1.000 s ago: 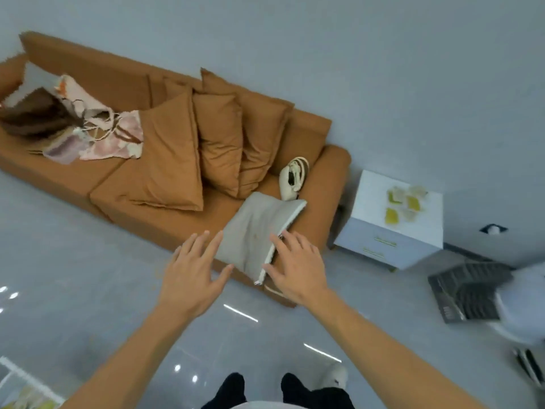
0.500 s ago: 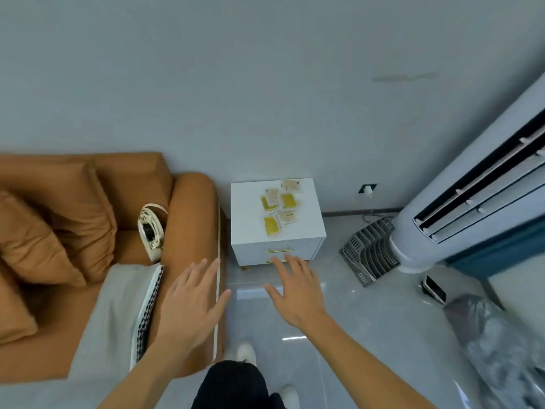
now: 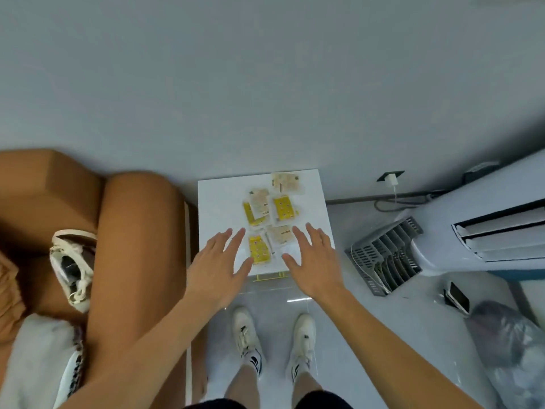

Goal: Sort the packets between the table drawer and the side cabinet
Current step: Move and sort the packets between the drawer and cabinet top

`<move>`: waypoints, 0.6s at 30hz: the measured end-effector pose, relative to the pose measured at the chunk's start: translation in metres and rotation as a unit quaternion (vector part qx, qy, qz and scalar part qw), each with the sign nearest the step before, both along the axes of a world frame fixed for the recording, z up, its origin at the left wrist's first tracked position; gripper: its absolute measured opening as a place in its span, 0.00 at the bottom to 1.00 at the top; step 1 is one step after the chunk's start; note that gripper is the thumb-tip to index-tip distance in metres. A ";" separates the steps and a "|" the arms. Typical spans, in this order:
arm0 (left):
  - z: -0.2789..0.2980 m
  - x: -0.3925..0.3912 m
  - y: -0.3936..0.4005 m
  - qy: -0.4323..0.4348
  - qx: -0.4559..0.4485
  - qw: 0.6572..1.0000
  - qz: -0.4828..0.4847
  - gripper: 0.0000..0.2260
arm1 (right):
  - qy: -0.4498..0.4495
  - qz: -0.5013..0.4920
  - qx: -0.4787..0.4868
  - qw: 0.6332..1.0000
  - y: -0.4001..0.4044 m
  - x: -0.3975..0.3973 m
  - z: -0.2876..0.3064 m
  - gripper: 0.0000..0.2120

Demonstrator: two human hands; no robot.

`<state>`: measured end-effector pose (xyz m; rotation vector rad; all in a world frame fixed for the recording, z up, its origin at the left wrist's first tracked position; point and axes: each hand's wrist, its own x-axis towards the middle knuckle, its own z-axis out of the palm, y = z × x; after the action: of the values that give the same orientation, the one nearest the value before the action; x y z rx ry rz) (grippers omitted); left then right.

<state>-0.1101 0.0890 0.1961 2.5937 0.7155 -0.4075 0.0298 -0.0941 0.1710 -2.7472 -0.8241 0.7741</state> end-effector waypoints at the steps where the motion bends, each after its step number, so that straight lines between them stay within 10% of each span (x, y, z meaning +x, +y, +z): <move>1: -0.023 0.020 0.006 0.004 0.001 1.000 -0.003 0.29 | 0.002 0.002 -0.003 1.000 0.010 0.020 -0.022 0.34; 18: -0.254 0.158 0.059 0.041 0.014 0.997 -0.056 0.29 | 0.004 0.148 -0.014 0.989 0.100 0.197 -0.237 0.50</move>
<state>0.0483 0.1480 -0.0578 2.6650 0.6077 -0.5440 0.2267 0.0055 -0.0661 -2.6752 -1.2482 0.8527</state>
